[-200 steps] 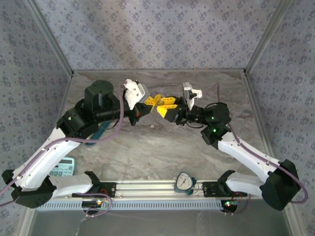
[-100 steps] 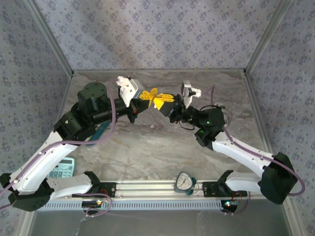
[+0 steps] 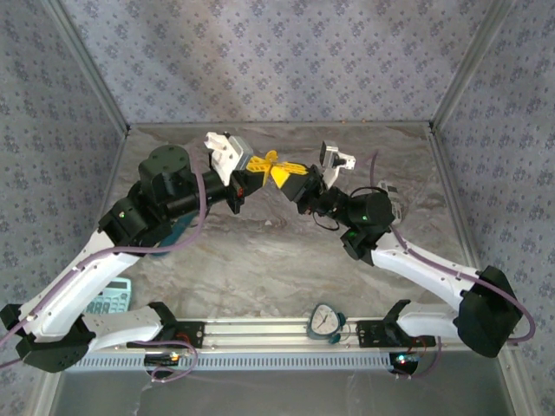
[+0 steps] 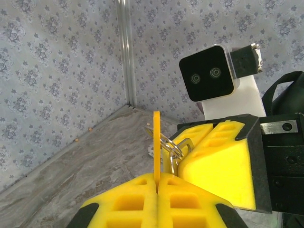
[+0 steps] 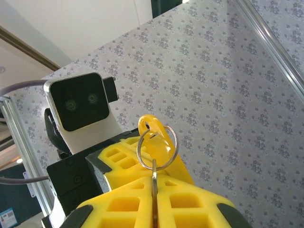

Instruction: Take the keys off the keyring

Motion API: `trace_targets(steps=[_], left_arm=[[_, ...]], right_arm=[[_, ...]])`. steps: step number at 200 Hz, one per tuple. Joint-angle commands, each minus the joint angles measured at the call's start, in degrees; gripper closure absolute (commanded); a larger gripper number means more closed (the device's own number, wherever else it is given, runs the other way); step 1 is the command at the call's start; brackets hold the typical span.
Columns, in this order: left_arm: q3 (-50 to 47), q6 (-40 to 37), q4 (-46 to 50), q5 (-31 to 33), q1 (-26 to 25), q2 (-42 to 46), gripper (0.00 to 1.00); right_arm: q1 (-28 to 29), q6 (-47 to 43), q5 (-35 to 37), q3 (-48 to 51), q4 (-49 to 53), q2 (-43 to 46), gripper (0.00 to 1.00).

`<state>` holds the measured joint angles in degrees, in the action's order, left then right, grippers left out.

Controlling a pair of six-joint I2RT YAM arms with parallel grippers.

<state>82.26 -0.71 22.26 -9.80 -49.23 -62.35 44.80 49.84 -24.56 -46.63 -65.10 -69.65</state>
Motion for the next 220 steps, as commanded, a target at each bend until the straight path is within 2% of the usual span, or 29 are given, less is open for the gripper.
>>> trace_targets(steps=[1, 18, 46, 62, 86, 106, 128, 163, 191, 197, 207, 220], left_arm=[[-1.56, 0.97, 0.38, -0.84, -0.44, -1.18, 1.0], [-1.66, 0.8, 0.48, 0.01, -0.45, -1.17, 1.0], [-1.45, 0.04, 1.17, 3.3, -0.42, -0.59, 1.0], [-1.36, -1.04, 2.12, 5.28, -0.26, 0.06, 1.0], [-1.78, -2.23, 3.73, 7.25, 0.13, 1.21, 1.0], [-3.27, -2.65, 4.53, 7.53, 0.88, 2.24, 1.0], [-7.13, -2.04, 3.31, 7.34, 1.24, 3.63, 1.0], [-14.96, 0.13, -1.2, 7.43, 1.45, 5.6, 1.0], [-21.35, 3.29, -4.78, 8.45, 2.43, 7.77, 1.0], [-22.78, 4.15, -5.39, 8.61, 2.77, 8.21, 0.94], [-25.18, 5.49, -6.08, 9.05, 3.07, 9.0, 0.78], [-28.13, 7.21, -6.94, 9.39, 3.2, 10.2, 0.74]], right_arm=[[1.19, 2.32, 1.66, -1.33, -3.55, -0.79, 0.9], [1.26, 2.22, 1.79, -1.34, -2.9, -0.87, 1.0], [0.19, 1.46, 1.69, -0.52, 0.57, 0.52, 1.0], [-0.81, 0.2, 0.45, -0.21, 6.68, 2.48, 1.0], [-2.92, -5.22, -4.23, -3.11, 26.16, 7.11, 1.0], [-3.77, -13.27, -6.45, -9.75, 49.3, 10.23, 1.0], [-4.56, -20.78, -7.9, -19.34, 72.64, 9.54, 1.0], [-5.07, -23.23, -10.89, -30.34, 92.75, 5.21, 1.0], [-5.54, -26.78, -8.49, -35.21, 105.75, 1.86, 1.0], [-5.66, -27.32, -7.9, -35.8, 107.39, 1.22, 1.0], [-5.69, -28.3, -6.99, -36.56, 109.58, 0.2, 1.0], [-5.75, -29.45, -5.2, -37.79, 112.59, -1.44, 1.0]])
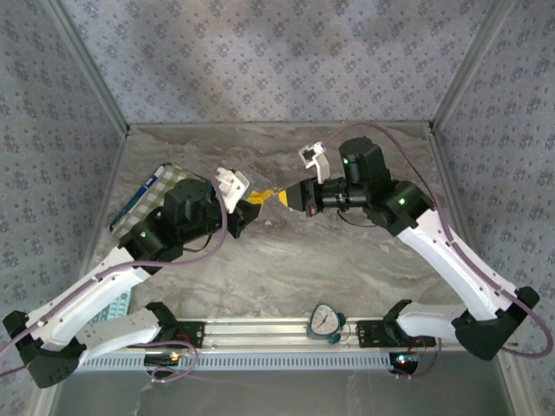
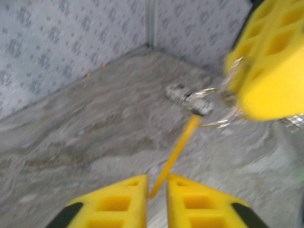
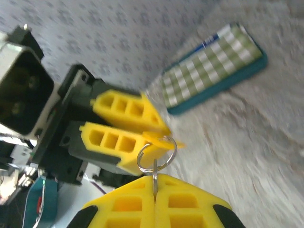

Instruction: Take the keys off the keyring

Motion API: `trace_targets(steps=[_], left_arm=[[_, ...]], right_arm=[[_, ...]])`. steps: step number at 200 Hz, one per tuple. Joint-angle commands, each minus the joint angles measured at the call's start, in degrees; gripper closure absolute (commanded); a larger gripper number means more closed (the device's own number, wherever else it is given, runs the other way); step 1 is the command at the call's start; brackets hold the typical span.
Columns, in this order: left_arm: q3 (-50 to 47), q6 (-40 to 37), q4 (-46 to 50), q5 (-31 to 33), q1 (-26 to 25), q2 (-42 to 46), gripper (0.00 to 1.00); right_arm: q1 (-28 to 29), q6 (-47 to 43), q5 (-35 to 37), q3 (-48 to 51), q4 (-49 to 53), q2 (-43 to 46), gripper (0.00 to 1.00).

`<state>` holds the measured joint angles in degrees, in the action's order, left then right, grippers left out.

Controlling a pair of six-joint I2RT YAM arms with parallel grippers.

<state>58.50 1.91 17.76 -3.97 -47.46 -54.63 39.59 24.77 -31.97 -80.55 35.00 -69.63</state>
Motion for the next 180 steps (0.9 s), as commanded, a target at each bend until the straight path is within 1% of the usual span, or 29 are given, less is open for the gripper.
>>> trace_targets(steps=[1, 5, 21, 25, 39, 46, 64, 90, 111, 129, 145, 158, 180], left_arm=[[-4.59, 4.68, -2.49, 3.54, 1.46, 2.59, 0.73], [-5.44, 5.19, -2.9, 3.53, 1.5, 3.02, 0.71], [-8.91, 7.75, -4.77, 3.38, 1.52, 4.99, 0.57], [-9.94, 8.34, -5.52, 3.1, 1.49, 5.56, 0.55], [-12.72, 9.89, -8.23, 1.58, 1.51, 7.34, 0.53], [-13.78, 10.36, -9.29, 0.6, 1.56, 7.91, 0.5], [-14.98, 10.74, -11.52, -1.27, 1.47, 8.4, 0.48], [-15.74, 9.0, -14.15, -1.79, 1.44, 8.06, 0.48], [-18.19, 5.76, -19.31, -6.46, 1.4, 8.31, 0.49], [-19.64, 5.06, -22.24, -8.36, 1.46, 8.42, 0.59], [-19.6, 5.59, -22.84, -9.54, 1.41, 8.06, 0.61], [-19.8, 6.56, -24.55, -11.38, 1.45, 7.82, 0.61], [-20.29, 6.68, -27.17, -13.45, 1.45, 7.74, 0.58]], right_arm=[[-0.56, -4.51, 2.32, -3.98, 12.78, -1.56, 1.0], [-0.56, -4.95, 2.55, -4.41, 13.66, -2.09, 1.0], [-0.65, -6.3, 4.94, -6.56, 17.62, -4.77, 1.0], [-0.64, -6.69, 4.98, -7.11, 18.58, -5.52, 1.0], [-0.75, -7.62, 3.69, -8.44, 20.27, -7.47, 1.0], [-0.7, -7.79, 3.21, -8.8, 20.36, -8.01, 1.0], [-0.59, -8.7, 3.24, -9.73, 21.51, -9.22, 1.0], [-0.53, -10.36, 4.38, -11.79, 24.27, -11.37, 1.0], [-0.26, -10.57, 4.36, -12.41, 24.75, -12.24, 1.0], [-0.1, -11.49, 5.3, -13.32, 26.0, -12.96, 1.0], [-0.08, -12.07, 5.87, -14.31, 27.12, -13.59, 1.0], [-0.11, -12.36, 5.69, -15.21, 27.59, -13.78, 1.0], [0.27, -12.8, 5.62, -16.27, 27.73, -13.94, 1.0]])
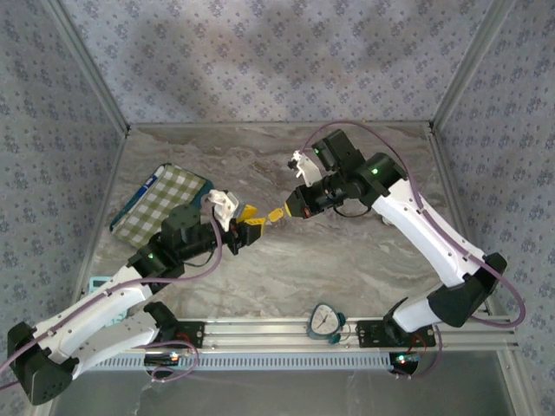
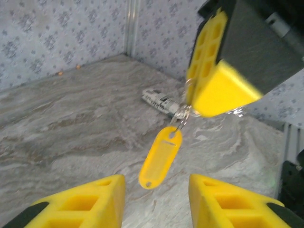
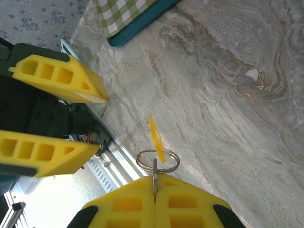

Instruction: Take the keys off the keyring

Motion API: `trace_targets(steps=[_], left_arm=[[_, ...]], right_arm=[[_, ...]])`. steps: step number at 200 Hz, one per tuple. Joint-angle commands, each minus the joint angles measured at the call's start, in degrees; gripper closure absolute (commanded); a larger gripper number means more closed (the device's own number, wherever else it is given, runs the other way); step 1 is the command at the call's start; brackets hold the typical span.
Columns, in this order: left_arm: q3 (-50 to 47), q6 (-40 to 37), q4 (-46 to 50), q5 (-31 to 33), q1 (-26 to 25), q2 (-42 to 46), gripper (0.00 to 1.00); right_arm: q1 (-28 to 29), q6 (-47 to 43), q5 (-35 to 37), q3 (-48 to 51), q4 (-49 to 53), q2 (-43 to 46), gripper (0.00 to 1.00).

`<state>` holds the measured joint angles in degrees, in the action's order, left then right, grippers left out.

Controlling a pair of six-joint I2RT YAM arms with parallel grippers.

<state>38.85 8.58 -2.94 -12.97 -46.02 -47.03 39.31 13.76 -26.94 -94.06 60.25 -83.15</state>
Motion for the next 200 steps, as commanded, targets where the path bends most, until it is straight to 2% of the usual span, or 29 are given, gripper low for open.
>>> trace_targets(steps=[1, 29, 79, 124, 154, 200], left_arm=[[-0.63, -0.07, -6.51, -4.53, 0.03, 0.16, 0.58], [0.52, -1.86, -6.87, -7.46, 0.04, -0.24, 0.55], [2.16, -3.34, -5.1, -9.53, -0.05, -1.76, 0.58], [1.14, -2.16, -7.96, -11.98, -0.41, -1.8, 0.59], [1.3, -2.25, -7.87, -13.98, -0.71, -1.75, 0.57], [1.1, -2.24, -7.61, -13.05, -1.62, -2.11, 0.5]], right_arm=[[0.57, -1.84, 0.58, -2.82, 2.45, -0.42, 1.0], [1.47, -3.72, 1.53, -3.64, 3.76, -0.69, 1.0], [4.06, -10.96, 7.59, -8.03, 12.06, -3.49, 1.0], [6.12, -14.8, 7.88, -8.76, 11.38, -2.78, 1.0], [6.74, -16.89, 8.28, -8.56, 10.64, -1.79, 1.0], [7.22, -16.66, 7.21, -7.51, 7.56, -0.09, 1.0]])
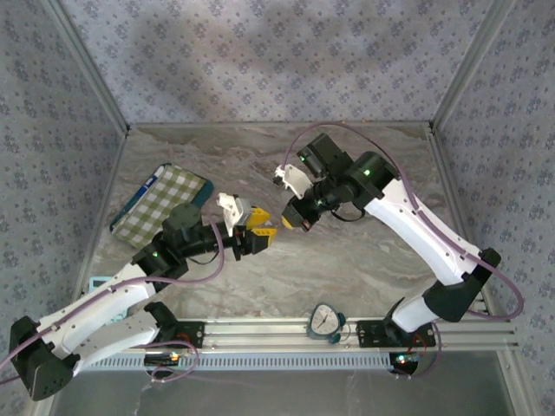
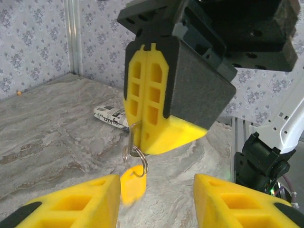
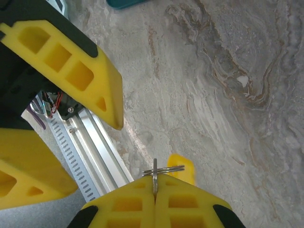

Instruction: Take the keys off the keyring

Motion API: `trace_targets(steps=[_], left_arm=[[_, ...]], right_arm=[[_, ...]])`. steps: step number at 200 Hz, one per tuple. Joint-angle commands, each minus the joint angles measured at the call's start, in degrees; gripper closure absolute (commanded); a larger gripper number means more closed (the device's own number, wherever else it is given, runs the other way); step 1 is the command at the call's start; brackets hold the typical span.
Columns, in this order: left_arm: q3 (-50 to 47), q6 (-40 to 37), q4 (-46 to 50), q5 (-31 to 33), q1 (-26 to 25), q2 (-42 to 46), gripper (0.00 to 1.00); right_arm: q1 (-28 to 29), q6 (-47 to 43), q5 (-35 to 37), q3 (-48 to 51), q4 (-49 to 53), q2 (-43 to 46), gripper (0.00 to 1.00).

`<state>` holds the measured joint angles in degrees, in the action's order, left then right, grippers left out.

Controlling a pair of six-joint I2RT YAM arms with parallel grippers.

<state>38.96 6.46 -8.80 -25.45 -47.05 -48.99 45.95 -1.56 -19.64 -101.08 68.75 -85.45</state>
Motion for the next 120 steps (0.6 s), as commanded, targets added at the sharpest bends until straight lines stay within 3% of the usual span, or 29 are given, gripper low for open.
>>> trace_targets(steps=[1, 57, 96, 120], left_arm=[[1.01, -0.04, -1.75, -0.48, -0.55, -0.14, 0.5], [1.79, 5.85, -3.18, 1.08, 2.1, 2.03, 0.52], [8.67, 13.08, 0.41, -15.9, 9.63, -2.44, 0.55], [10.96, 16.14, -1.3, -23.6, 10.66, -6.0, 0.6]], right_arm=[[0.6, -1.29, -0.2, -0.47, -1.01, 2.25, 1.0], [0.77, -2.51, -6.46, 4.0, -6.39, 6.65, 1.0], [0.72, -3.66, -10.6, 8.0, -11.52, 10.44, 1.0], [0.72, -3.97, -12.27, 9.3, -13.79, 11.88, 1.0]])
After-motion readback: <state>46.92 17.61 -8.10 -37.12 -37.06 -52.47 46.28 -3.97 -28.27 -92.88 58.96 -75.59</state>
